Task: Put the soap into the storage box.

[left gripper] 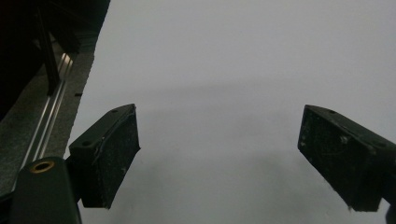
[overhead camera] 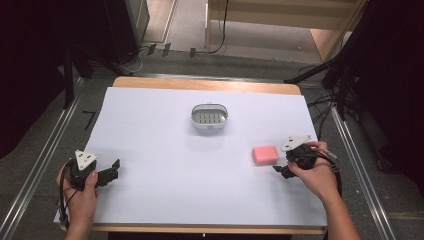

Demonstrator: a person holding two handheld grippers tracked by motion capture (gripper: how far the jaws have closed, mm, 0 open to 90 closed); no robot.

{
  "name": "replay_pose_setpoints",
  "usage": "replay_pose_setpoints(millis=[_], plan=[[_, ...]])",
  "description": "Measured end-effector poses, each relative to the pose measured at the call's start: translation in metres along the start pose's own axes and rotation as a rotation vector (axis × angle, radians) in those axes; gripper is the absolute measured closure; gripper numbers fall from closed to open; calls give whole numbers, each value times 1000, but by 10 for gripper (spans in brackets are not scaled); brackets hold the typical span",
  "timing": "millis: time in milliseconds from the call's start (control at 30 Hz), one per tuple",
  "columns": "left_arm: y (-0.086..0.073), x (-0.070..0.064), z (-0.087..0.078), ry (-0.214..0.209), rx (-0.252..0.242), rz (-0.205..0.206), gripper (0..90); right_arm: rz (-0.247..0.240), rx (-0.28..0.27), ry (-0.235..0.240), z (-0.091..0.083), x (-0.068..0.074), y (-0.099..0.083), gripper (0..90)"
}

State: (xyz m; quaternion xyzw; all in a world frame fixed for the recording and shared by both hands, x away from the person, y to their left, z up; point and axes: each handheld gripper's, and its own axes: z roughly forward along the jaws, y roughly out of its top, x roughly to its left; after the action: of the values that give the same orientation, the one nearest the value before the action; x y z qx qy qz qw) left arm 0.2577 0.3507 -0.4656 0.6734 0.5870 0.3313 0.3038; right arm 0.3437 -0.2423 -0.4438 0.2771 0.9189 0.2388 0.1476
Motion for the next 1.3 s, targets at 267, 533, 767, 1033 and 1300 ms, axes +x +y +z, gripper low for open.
replay_pose_setpoints(millis=[267, 533, 767, 1033, 1300], plan=[[0, 0, 0, 0, 0, -1, 134, -21, 38, 9, 2, -1, 7, 215], [0, 0, 0, 0, 0, -1, 134, -58, 66, 12, 4, -2, 15, 209], [0, 0, 0, 0, 0, -1, 134, -95, 95, 14, 6, -4, 23, 182], [0, 0, 0, 0, 0, -1, 134, -139, 111, 2, 10, -4, 32, 151], [0, 0, 0, -2, 1, -3, 134, -176, 127, 23, 13, -6, 40, 148]])
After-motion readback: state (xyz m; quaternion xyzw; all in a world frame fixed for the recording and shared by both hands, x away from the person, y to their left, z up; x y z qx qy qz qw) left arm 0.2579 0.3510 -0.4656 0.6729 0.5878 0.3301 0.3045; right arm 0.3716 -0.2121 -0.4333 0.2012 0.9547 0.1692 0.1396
